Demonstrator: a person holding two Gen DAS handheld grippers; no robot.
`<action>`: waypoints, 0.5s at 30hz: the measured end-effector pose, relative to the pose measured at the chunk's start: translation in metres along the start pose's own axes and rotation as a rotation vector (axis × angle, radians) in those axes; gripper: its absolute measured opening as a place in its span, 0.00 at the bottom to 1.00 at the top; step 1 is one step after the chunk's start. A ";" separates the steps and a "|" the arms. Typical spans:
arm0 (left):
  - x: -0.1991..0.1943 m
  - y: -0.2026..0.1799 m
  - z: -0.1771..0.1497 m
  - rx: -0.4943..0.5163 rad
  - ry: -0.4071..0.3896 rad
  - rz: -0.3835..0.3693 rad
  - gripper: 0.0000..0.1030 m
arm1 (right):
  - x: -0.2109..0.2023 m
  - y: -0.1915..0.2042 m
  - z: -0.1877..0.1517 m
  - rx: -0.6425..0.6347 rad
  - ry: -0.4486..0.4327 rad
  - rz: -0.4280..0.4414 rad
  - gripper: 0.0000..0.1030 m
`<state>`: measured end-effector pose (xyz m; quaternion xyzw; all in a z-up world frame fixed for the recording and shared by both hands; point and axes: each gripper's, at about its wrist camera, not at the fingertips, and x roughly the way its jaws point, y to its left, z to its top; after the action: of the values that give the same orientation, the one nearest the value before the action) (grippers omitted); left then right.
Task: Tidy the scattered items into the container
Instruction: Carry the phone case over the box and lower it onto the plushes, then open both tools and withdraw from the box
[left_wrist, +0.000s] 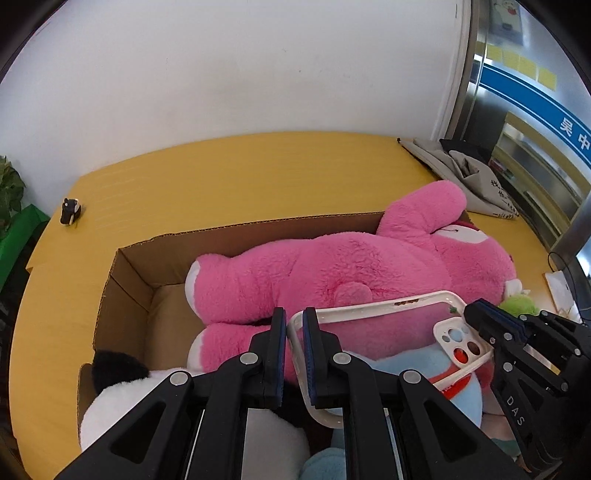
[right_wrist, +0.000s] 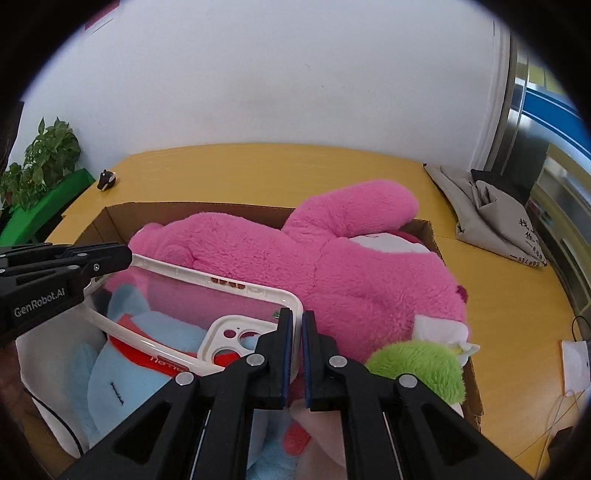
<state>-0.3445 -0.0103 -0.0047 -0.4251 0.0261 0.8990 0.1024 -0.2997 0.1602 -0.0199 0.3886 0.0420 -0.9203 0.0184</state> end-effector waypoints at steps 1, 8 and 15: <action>0.000 0.000 0.000 -0.004 0.005 0.002 0.08 | -0.001 0.002 0.001 -0.006 0.002 -0.006 0.04; -0.046 0.013 -0.002 -0.126 -0.101 0.039 0.68 | -0.010 -0.008 0.001 0.023 0.010 -0.010 0.08; -0.157 0.018 -0.047 -0.198 -0.260 0.067 1.00 | -0.122 -0.049 -0.011 0.164 -0.202 0.056 0.81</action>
<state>-0.2157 -0.0599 0.0860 -0.3119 -0.0618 0.9475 0.0327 -0.2101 0.2105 0.0633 0.2950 -0.0464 -0.9542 0.0167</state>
